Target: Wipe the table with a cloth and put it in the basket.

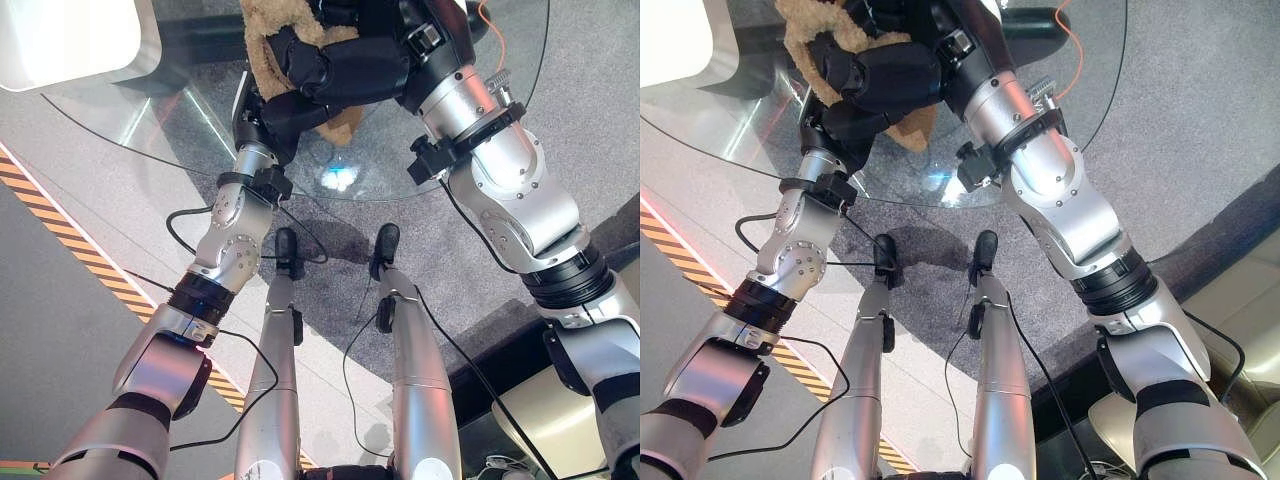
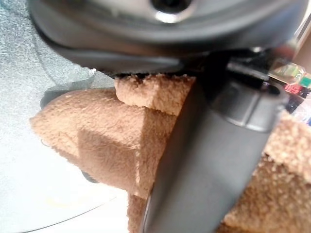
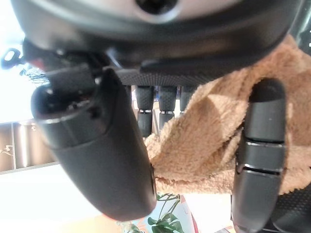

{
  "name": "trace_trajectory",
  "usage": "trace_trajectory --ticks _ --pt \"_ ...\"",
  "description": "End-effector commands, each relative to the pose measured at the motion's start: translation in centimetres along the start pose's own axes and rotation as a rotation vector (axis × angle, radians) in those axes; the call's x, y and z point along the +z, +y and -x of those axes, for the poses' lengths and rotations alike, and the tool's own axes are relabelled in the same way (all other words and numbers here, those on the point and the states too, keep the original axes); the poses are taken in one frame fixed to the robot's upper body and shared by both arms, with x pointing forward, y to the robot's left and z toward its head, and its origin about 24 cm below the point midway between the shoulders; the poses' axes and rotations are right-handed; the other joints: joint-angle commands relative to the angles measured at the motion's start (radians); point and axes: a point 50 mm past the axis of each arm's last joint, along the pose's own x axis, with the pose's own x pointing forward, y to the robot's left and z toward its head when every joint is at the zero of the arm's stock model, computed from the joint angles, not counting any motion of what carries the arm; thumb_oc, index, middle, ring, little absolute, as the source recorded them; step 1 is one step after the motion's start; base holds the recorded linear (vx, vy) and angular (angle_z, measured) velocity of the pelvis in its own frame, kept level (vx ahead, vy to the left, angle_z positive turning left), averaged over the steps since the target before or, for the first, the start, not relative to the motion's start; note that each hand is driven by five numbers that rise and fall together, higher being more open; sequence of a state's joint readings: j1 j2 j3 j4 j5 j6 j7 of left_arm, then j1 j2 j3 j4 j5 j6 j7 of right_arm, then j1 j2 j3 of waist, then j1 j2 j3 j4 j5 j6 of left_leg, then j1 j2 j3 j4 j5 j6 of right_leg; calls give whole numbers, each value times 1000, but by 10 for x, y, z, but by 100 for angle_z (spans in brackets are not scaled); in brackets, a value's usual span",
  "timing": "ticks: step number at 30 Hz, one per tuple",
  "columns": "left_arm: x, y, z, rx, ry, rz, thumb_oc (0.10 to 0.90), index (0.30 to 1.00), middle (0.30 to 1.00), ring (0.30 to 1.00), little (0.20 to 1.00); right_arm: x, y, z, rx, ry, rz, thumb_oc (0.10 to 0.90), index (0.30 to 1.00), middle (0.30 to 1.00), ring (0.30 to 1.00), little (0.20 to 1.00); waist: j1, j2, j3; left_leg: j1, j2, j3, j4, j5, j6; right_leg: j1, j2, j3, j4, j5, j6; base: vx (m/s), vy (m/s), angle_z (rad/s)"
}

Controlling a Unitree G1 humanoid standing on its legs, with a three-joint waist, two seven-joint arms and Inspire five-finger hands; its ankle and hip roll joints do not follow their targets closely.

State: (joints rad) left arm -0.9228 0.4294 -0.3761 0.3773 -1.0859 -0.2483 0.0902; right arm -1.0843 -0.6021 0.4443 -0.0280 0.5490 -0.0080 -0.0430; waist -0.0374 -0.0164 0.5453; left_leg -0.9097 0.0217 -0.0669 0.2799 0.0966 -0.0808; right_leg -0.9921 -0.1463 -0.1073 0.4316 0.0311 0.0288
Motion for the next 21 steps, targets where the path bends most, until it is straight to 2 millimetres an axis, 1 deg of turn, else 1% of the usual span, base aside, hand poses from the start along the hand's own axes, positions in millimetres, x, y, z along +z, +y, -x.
trace_trajectory --ticks 1,14,21 --pt "44 -44 -7 -227 -231 82 100 300 300 300 200 90 18 -12 108 -446 -52 800 900 900 900 900 3 18 -25 11 0 66 52 -22 51 85 43 48 -51 21 42 0 0 0" --pt "44 -47 -8 -229 -233 81 100 300 300 300 200 92 18 -13 99 -455 -37 800 900 900 900 900 2 16 -25 9 0 66 51 -21 51 84 43 46 -55 22 41 0 0 0" --pt "45 -44 -9 -222 -238 70 100 300 300 300 200 91 14 -14 73 -441 15 800 900 900 900 900 2 13 -25 15 2 67 53 -24 49 89 42 45 -55 22 41 0 0 0"
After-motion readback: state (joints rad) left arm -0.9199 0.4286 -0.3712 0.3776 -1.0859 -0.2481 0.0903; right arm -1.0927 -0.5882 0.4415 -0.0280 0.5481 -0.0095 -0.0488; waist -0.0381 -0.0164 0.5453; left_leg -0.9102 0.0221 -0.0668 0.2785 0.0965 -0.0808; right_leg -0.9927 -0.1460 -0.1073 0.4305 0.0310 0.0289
